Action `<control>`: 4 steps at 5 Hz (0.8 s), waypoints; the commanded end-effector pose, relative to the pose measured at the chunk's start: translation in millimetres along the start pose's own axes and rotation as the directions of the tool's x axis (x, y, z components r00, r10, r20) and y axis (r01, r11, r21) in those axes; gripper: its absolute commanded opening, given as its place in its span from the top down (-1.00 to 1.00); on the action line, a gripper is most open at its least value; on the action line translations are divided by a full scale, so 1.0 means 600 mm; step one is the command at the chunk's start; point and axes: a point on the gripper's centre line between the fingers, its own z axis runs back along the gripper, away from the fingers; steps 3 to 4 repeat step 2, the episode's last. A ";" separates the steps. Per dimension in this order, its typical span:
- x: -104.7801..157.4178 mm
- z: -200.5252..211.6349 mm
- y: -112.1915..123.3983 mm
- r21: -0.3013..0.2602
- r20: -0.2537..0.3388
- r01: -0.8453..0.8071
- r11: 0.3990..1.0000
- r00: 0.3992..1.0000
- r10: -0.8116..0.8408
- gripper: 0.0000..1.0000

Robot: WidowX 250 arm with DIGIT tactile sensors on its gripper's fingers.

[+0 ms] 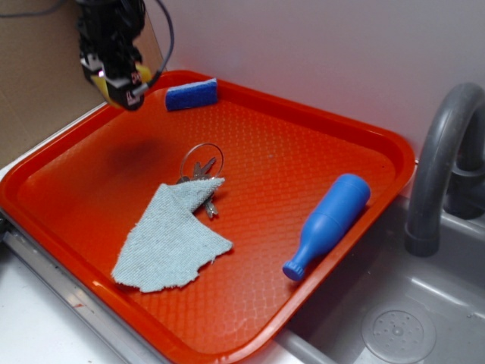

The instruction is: Grab the green sponge.

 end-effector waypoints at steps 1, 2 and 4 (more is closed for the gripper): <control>-0.043 0.156 -0.079 -0.088 0.133 0.221 0.971 0.969 -0.208 1.00; -0.051 0.148 -0.062 -0.176 0.123 0.198 0.964 0.976 -0.178 1.00; -0.051 0.148 -0.062 -0.176 0.123 0.198 0.964 0.976 -0.178 1.00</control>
